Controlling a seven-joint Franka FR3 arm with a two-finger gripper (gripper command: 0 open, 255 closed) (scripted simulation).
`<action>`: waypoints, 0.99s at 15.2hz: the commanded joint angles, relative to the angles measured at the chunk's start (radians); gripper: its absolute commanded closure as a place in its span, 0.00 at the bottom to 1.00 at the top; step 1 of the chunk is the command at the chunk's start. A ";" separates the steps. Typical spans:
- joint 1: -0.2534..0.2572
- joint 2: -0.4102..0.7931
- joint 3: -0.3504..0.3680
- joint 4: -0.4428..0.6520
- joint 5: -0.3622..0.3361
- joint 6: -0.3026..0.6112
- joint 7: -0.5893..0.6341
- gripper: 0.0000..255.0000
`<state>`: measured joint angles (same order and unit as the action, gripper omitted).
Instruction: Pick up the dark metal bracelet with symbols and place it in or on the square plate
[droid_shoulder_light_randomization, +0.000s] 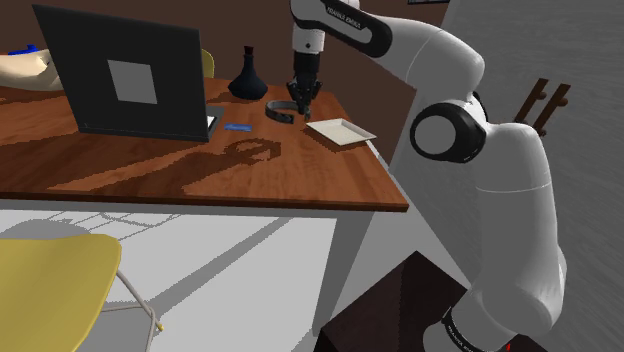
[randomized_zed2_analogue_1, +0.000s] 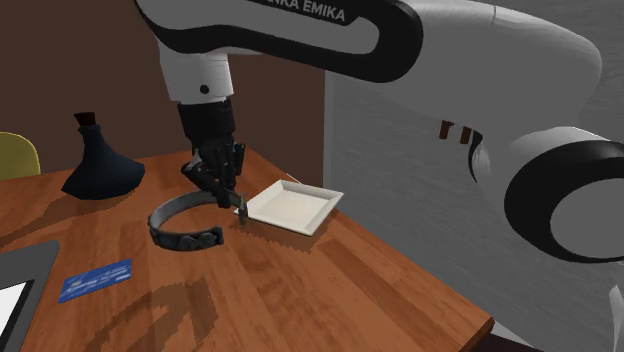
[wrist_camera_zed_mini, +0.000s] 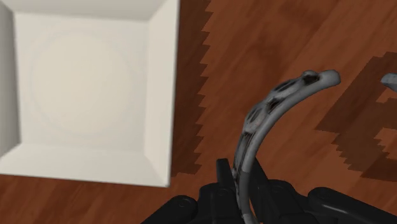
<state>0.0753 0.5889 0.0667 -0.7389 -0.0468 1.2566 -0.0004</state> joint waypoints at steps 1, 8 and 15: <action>0.007 0.079 -0.002 0.166 -0.004 -0.089 -0.003 1.00; -0.108 -0.125 -0.022 -0.174 0.009 0.051 -0.120 1.00; -0.222 -0.200 -0.063 -0.294 0.018 0.098 -0.268 1.00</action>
<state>-0.1296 0.3884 0.0102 -1.0328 -0.0298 1.3539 -0.2437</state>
